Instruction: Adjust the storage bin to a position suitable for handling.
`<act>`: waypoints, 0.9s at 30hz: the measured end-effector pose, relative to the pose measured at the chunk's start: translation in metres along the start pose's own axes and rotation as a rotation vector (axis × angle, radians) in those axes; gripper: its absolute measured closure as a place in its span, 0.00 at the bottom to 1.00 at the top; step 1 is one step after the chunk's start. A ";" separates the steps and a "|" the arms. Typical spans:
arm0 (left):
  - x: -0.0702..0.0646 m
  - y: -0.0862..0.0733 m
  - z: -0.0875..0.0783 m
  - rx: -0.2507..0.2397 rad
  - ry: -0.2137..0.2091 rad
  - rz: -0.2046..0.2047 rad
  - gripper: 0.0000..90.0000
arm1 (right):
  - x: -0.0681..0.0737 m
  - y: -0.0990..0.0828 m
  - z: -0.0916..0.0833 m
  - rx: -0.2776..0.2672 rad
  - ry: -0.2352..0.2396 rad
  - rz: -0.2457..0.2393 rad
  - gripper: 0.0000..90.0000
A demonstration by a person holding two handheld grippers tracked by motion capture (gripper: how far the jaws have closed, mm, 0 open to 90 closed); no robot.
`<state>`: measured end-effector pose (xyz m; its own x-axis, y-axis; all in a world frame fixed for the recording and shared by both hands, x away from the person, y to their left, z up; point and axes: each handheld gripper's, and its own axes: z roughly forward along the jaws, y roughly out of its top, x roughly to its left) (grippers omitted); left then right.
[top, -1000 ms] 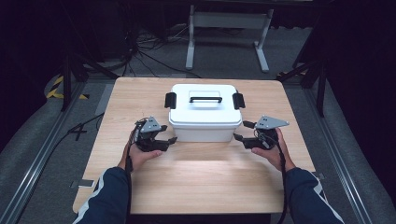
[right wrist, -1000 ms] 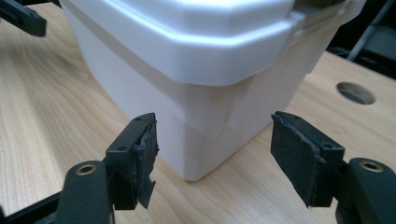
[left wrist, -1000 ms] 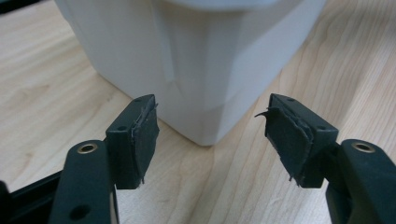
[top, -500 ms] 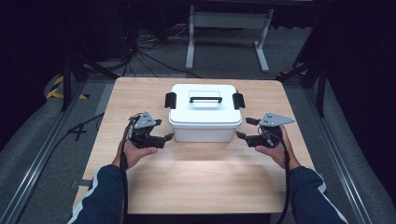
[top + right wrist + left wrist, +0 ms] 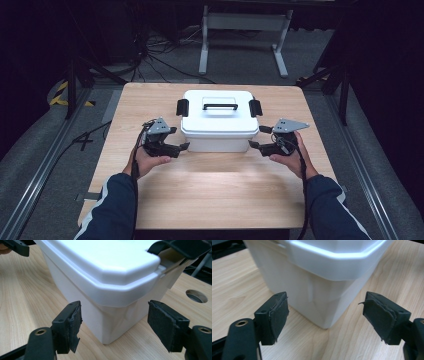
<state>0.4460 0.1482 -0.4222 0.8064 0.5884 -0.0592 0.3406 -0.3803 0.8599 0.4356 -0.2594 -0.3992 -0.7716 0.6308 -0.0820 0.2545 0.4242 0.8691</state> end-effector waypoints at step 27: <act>0.005 0.003 0.028 -0.019 -0.059 -0.050 0.20 | 0.002 -0.001 0.022 0.006 0.018 0.013 0.28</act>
<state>0.4646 0.1304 -0.4341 0.8160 0.5629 -0.1317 0.3724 -0.3377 0.8645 0.4468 -0.2445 -0.4114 -0.7787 0.6244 -0.0615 0.2683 0.4200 0.8670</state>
